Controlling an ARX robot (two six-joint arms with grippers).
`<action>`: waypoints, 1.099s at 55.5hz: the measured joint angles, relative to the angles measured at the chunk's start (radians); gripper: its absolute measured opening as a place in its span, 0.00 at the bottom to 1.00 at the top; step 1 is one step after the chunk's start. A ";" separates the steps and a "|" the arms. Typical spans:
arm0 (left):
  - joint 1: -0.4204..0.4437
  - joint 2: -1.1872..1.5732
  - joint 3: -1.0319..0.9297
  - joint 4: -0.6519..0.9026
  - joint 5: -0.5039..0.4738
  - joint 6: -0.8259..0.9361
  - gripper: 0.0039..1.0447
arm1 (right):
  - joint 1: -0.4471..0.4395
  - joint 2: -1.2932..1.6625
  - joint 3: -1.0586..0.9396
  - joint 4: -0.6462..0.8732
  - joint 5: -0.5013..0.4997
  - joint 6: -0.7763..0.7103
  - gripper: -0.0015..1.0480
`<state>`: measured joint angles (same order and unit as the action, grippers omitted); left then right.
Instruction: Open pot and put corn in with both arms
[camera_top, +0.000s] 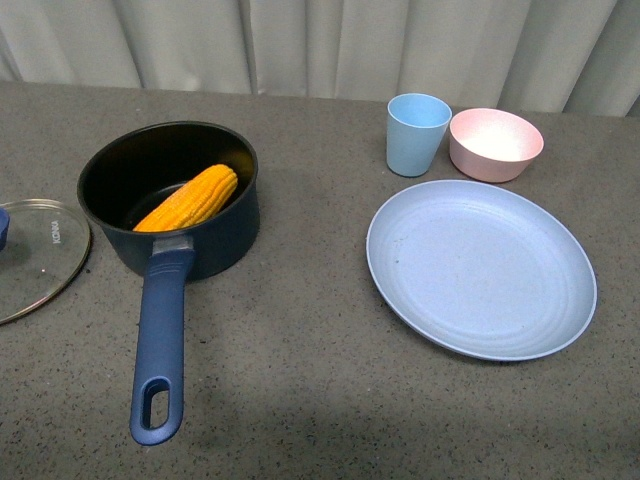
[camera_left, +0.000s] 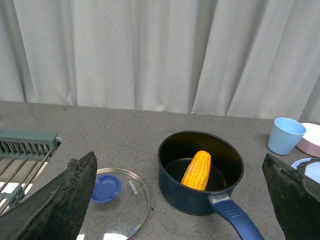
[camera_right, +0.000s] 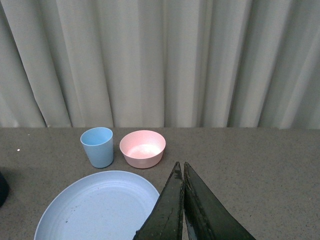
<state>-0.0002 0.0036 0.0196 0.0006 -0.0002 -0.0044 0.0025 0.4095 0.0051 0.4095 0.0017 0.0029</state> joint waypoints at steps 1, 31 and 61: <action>0.000 0.000 0.000 0.000 0.000 0.000 0.94 | 0.000 -0.010 0.000 -0.009 0.000 0.000 0.01; 0.000 0.000 0.000 0.000 0.000 0.000 0.94 | 0.000 -0.201 0.000 -0.197 0.000 0.000 0.01; 0.000 0.000 0.000 0.000 0.000 0.000 0.94 | 0.000 -0.405 0.000 -0.408 -0.003 -0.002 0.15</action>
<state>-0.0002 0.0032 0.0196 0.0006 -0.0002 -0.0044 0.0025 0.0048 0.0055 0.0017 -0.0010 0.0006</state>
